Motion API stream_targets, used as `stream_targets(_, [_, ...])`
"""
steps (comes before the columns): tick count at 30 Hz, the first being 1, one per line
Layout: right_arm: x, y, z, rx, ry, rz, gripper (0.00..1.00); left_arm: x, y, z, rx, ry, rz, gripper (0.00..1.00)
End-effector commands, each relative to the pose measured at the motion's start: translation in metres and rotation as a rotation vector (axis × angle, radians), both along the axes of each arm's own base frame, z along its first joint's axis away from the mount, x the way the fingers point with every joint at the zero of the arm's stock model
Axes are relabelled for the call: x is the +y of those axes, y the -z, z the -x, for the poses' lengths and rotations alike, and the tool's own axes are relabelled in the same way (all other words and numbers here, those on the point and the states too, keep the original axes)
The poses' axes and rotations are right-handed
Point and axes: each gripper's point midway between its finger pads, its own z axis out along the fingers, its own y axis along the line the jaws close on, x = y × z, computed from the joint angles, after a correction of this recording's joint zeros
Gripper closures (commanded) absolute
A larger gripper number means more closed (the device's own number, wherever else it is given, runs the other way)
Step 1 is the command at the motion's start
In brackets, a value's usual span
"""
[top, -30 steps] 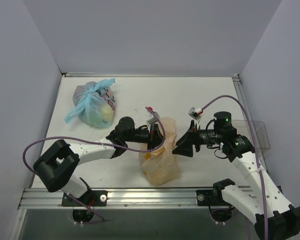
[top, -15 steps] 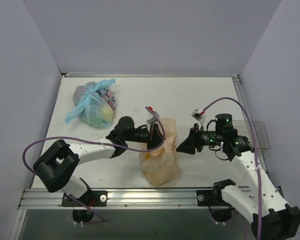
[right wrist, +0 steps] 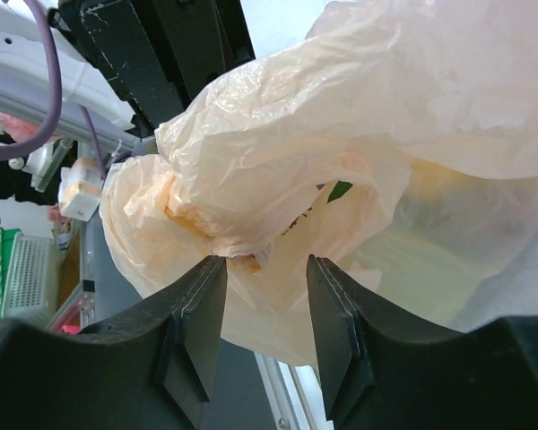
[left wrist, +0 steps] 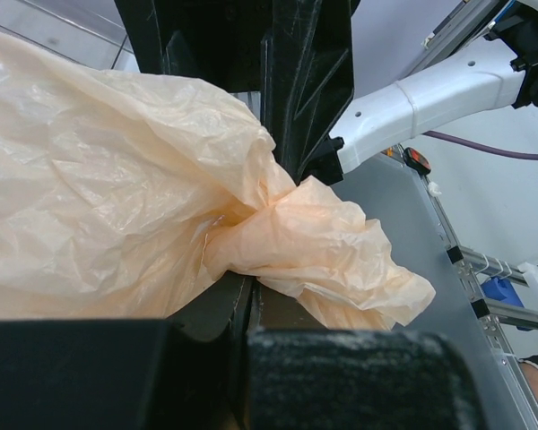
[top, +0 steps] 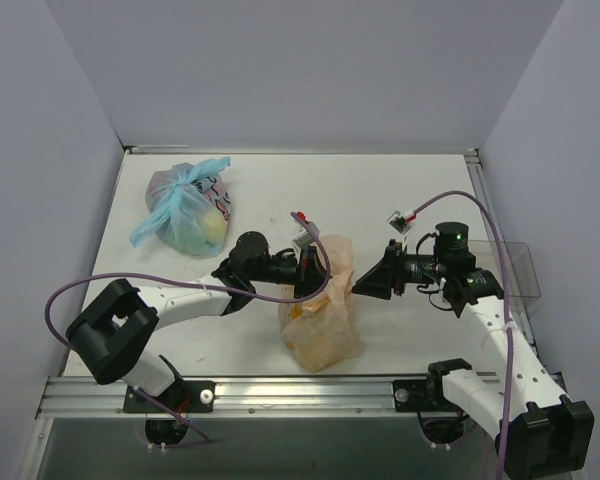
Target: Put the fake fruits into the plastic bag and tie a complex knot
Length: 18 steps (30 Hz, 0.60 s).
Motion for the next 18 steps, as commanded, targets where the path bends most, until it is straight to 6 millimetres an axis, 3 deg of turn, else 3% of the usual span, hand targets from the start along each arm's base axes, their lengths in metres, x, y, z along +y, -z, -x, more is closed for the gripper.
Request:
stream_targets(1, [0.007, -0.01, 0.003, -0.005, -0.064, -0.07, 0.59, -0.003, -0.035, 0.003, -0.091, 0.026, 0.093, 1.0])
stream_targets(8, [0.016, -0.003, 0.006, 0.012, -0.096, -0.069, 0.6, -0.009, -0.039, 0.004, -0.097, 0.039, 0.103, 1.0])
stream_targets(13, [0.021, -0.012, 0.0, -0.018, -0.096, -0.095, 0.63, -0.012, -0.038, 0.006, -0.096, 0.047, 0.104, 1.0])
stream_targets(17, [0.023, -0.013, 0.003, -0.026, -0.12, -0.103, 0.85, -0.011, -0.037, 0.005, -0.094, 0.039, 0.101, 1.0])
stream_targets(18, [0.022, -0.013, 0.005, -0.018, -0.129, -0.104, 0.97, -0.011, -0.036, 0.004, -0.096, 0.034, 0.1, 1.0])
